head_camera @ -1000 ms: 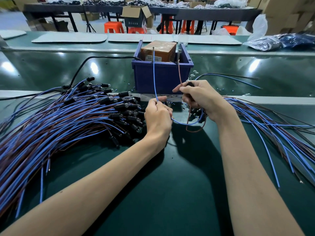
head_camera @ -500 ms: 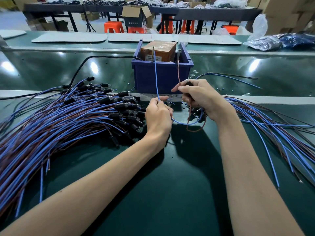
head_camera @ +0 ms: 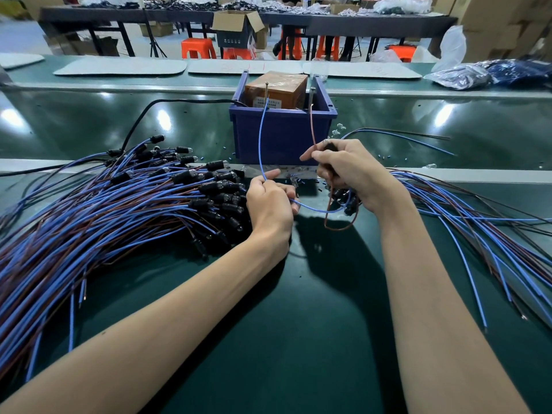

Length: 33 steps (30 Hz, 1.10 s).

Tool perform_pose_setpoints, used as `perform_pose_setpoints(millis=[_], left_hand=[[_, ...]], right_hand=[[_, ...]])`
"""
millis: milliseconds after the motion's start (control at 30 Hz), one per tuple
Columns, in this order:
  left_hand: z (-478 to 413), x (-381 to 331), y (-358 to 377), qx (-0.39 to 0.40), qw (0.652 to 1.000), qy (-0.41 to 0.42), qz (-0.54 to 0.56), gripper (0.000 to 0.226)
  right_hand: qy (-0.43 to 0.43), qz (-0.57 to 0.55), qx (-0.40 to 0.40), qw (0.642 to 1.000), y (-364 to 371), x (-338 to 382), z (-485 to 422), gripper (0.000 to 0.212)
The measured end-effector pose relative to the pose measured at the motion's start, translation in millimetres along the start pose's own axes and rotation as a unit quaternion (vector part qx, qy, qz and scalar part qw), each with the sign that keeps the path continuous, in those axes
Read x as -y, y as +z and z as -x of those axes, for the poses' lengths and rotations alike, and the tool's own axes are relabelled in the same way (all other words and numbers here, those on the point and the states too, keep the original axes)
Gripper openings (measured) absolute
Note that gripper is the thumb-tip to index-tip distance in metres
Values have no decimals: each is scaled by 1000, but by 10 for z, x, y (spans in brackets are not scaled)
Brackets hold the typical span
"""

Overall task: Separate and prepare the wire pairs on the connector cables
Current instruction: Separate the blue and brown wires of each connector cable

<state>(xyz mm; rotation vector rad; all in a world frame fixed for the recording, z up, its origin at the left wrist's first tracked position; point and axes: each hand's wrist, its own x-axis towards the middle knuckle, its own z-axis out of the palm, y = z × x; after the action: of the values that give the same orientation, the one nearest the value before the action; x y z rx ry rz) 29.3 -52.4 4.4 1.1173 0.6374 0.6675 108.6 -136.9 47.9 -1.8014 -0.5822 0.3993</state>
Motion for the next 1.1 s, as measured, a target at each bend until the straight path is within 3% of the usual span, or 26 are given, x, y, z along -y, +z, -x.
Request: perform_pose_setpoints(millis=[300,433,533,600,700,733,833,900,1000,1100], left_hand=[[4,-2,-13,-30,999,24,36,26],[29,55,-25,36,996,62,-54,21],[39,100,-20,71,986,95,-118,51],[58,96,-16,82,982,110,-126,67],[81,78,-34,67,979,142,-133,83],[102,68,-34,62,975,158,-146,87],[163,52,-21,57,946,215,-235,86],[175,39,-16,77,919,220,-317,62],[327,-38,51,189,901,115,-373,24],[534,-68,222,339,889,-139,-276,14]], right_hand=[[-2,-7,4,1000,-6,12,13,22],[22,80,130,988,-46,47,80,19],[54,102,182,976,-95,108,118,18],[57,174,147,972,-168,165,108,23],[69,390,69,916,-366,212,86,38],[84,416,40,905,-439,201,88,41],[122,364,-128,914,-617,154,130,40],[96,314,-238,914,-671,142,161,32],[13,265,-304,915,-650,192,161,24],[-36,271,-294,916,-593,237,134,32]])
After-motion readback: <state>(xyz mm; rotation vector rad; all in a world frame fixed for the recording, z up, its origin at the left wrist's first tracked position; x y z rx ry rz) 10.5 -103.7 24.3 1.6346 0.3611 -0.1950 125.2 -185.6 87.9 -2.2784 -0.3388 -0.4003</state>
